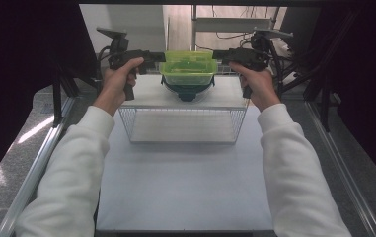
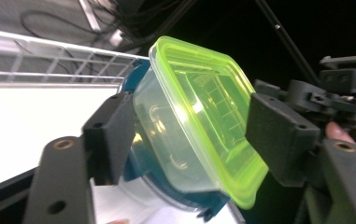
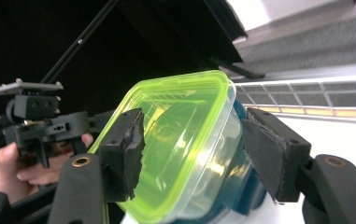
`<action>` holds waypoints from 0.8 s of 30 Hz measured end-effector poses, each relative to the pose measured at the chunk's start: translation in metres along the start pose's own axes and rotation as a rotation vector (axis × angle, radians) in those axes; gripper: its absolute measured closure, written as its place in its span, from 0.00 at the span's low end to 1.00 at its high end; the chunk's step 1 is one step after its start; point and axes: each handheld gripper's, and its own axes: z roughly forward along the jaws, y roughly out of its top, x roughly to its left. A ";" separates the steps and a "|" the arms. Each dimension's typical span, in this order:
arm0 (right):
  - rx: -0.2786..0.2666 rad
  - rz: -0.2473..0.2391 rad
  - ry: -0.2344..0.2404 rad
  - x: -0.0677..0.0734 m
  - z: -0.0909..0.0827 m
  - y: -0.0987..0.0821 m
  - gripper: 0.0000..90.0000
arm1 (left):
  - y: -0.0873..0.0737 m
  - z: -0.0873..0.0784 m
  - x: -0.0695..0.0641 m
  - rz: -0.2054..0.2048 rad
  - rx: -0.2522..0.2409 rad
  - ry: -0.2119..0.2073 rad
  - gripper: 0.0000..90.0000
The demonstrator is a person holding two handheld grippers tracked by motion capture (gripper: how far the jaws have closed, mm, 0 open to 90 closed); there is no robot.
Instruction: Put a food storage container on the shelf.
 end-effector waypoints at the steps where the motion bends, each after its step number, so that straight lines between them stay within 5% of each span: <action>1: -0.002 -0.022 0.004 0.001 -0.004 -0.001 0.41 | -0.002 -0.004 -0.002 0.014 -0.003 -0.008 0.35; 7: 0.006 -0.101 0.008 0.004 -0.029 -0.017 0.40 | -0.021 -0.027 -0.009 0.036 0.002 -0.013 0.32; 10: 0.004 -0.138 0.002 0.003 -0.042 -0.031 0.39 | -0.038 -0.040 -0.016 0.089 0.006 0.014 0.32; 17: 0.024 -0.231 -0.014 0.001 -0.077 -0.075 0.35 | -0.094 -0.068 -0.023 0.184 0.025 0.020 0.31; 24: 0.070 -0.302 -0.049 -0.009 -0.103 -0.135 0.27 | -0.157 -0.084 -0.010 0.237 0.039 0.069 0.29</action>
